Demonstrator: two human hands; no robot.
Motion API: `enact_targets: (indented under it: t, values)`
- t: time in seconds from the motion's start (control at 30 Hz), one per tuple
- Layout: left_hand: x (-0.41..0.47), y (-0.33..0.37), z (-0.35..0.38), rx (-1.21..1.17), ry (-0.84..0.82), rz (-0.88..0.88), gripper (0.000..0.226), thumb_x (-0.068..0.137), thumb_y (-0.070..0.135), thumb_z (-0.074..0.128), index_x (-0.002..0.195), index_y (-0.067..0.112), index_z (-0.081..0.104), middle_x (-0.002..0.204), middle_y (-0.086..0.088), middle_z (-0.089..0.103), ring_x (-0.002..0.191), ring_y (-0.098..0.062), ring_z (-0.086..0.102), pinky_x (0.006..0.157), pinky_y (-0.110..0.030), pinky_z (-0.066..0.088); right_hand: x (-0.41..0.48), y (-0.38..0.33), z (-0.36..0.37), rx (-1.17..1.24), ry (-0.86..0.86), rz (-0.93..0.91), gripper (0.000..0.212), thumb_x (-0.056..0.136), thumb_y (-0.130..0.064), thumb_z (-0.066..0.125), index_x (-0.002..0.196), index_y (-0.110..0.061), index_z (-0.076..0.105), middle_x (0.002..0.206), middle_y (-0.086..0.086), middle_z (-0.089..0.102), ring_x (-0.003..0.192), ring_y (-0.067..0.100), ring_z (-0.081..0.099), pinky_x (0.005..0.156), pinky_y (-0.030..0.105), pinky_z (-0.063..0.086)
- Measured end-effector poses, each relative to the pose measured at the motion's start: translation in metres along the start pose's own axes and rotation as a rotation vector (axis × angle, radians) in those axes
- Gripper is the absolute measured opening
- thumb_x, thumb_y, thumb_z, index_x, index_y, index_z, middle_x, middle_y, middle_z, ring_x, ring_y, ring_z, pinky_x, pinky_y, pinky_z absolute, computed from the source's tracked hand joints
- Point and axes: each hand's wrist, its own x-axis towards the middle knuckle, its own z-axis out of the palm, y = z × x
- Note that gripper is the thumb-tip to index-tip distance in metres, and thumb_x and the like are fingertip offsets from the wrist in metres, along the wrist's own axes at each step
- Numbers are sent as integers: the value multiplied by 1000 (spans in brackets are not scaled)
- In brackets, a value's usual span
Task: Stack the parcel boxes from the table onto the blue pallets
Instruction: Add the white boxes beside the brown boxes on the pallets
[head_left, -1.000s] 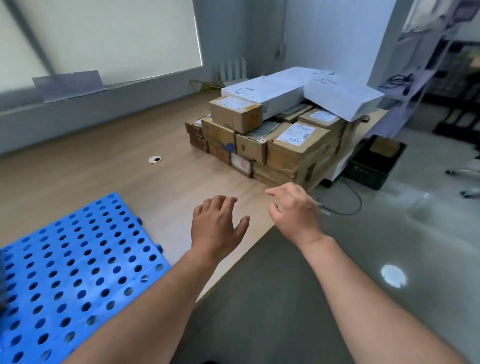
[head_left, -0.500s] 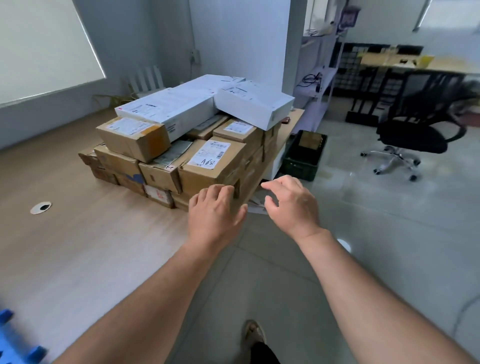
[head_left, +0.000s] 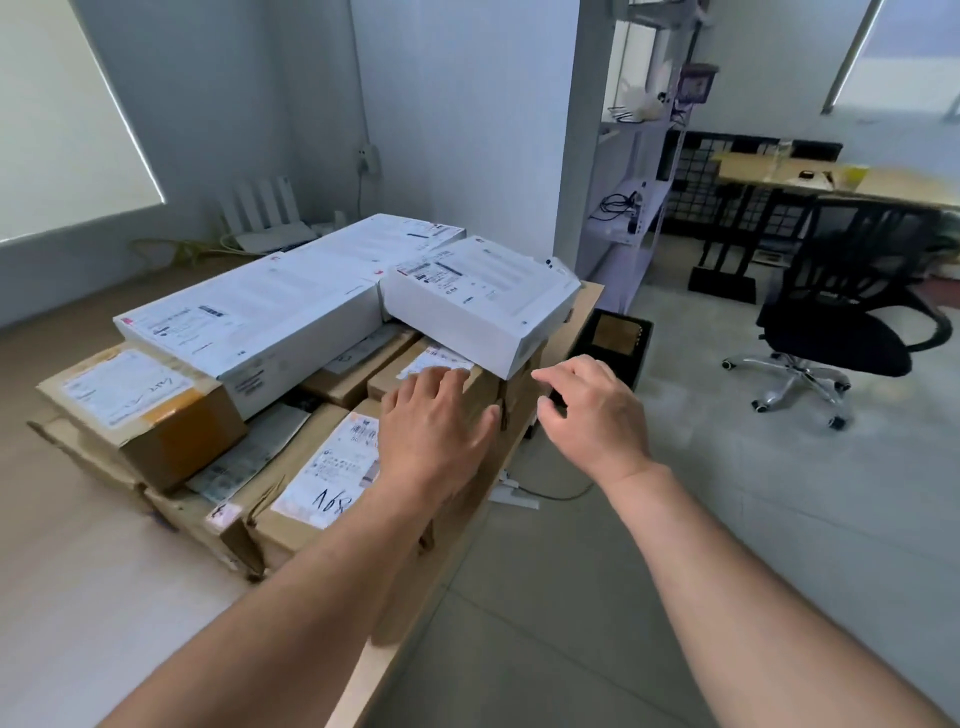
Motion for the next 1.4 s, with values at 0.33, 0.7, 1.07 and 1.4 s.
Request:
enact_targets:
  t: [0.33,0.7,1.07,1.4]
  values:
    - [86,-6,29,-14,31,-87,62,90,58,42,141,23,34,139,0,44,130,-21,35,104,-34,26,79,54,55,9,-100,23,27,79,-13,70,106,-12,72,95,11,66,92,33,62,76,37,51]
    - [141,3,43,-12,94,-442,85,85,71,37,149,17,21,147,-6,35,136,-22,31,106,-37,33,186,126,108,153,-314,91,41,93,-29,54,133,-20,54,132,8,50,125,28,43,93,39,40]
    - [148,26,56,-9,69,-748,85,77,80,35,143,27,34,139,4,45,127,-14,45,93,-37,46,250,195,162,547,-743,253,51,90,-41,58,136,-21,50,134,5,52,119,20,50,98,36,39]
    - [136,75,69,-340,164,-861,56,84,52,61,135,37,44,112,19,52,91,0,60,76,-23,47,252,234,168,1026,-1114,395,40,94,-18,55,131,-33,54,108,-9,65,88,12,60,72,36,55]
